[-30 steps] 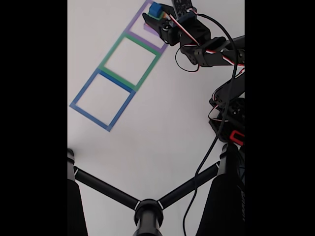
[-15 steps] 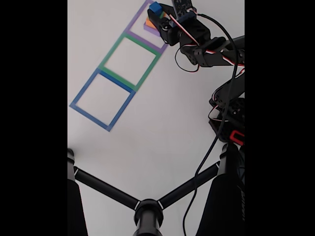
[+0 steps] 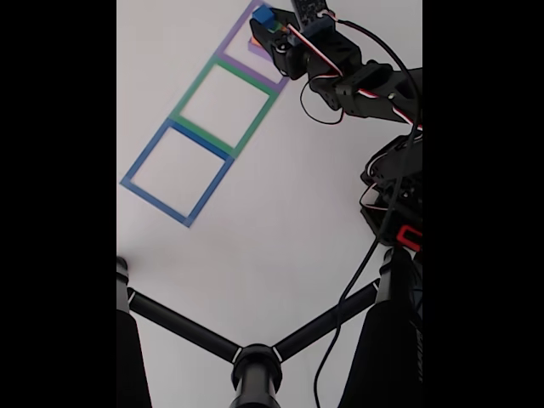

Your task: Tower of hanoi

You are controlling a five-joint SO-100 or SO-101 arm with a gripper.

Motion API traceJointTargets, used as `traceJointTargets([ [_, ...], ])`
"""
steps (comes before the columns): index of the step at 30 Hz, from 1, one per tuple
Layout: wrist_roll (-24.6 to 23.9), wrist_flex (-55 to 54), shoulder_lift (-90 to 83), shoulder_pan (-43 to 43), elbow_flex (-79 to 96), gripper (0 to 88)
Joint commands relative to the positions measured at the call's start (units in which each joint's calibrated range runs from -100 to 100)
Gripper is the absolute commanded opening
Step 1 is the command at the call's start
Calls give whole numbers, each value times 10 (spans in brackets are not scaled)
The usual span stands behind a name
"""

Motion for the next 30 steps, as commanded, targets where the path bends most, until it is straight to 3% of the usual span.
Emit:
traceJointTargets([
  [1,6,155,-109,-14,-75,24],
  [6,6,391,-177,-16,-199,21],
  [13,6,778,-193,-43,-496,18],
  [17,6,943,-187,-68,-645,19],
  [30,6,1145,-183,-150,-829,9],
])
